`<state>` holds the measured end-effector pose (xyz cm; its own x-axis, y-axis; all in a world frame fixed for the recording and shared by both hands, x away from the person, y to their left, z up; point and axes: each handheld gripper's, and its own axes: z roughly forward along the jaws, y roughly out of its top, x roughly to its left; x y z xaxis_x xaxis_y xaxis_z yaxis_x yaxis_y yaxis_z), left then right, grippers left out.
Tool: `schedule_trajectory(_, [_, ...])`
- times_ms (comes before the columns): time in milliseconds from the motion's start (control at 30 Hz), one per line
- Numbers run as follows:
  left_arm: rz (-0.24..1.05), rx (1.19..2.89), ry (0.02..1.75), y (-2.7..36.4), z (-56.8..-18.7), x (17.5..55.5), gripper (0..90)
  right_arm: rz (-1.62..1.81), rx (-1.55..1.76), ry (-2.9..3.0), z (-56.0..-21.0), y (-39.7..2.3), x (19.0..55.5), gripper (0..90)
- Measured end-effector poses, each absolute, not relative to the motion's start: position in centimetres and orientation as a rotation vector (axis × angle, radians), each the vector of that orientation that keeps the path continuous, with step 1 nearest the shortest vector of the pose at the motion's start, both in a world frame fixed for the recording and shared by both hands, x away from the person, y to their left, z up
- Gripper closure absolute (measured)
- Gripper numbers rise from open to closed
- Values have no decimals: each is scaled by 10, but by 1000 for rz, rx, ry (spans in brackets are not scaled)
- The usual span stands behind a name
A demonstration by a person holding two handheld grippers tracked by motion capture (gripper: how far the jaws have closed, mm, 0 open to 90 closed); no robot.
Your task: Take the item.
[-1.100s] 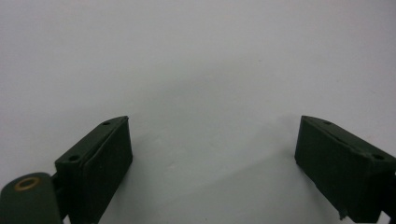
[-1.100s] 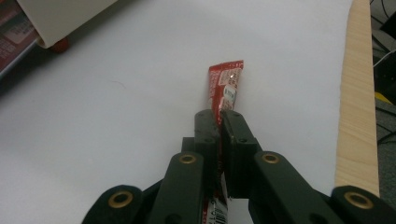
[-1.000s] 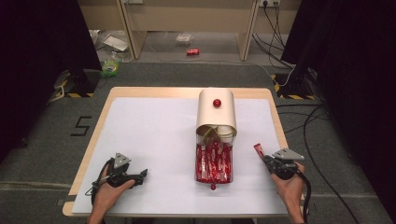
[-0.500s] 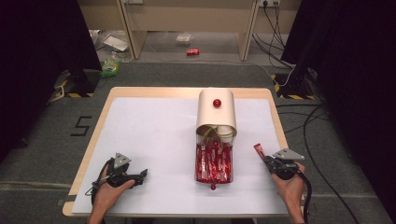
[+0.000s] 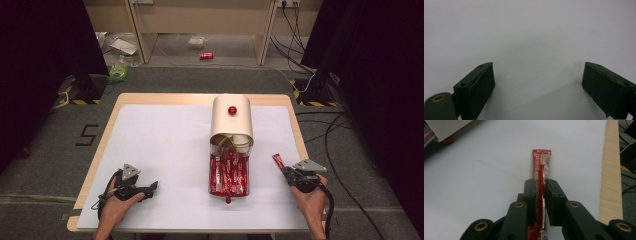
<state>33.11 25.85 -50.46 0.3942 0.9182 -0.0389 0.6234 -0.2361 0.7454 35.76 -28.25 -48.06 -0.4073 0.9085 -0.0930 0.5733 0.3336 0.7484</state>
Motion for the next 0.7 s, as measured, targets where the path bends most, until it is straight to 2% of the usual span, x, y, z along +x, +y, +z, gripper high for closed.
schedule_trajectory(133, [544, 1961, 1317, 259, -505, 331, 104, 881, 1308, 2078, -480, -282, 358, 723])
schedule_trajectory(200, [543, 1961, 1317, 259, -505, 331, 104, 897, 1316, 2052, -478, -282, 357, 645])
schedule_trajectory(700, [542, 1960, 1316, 259, -505, 331, 104, 947, 1360, 1969, -471, -280, 351, 476])
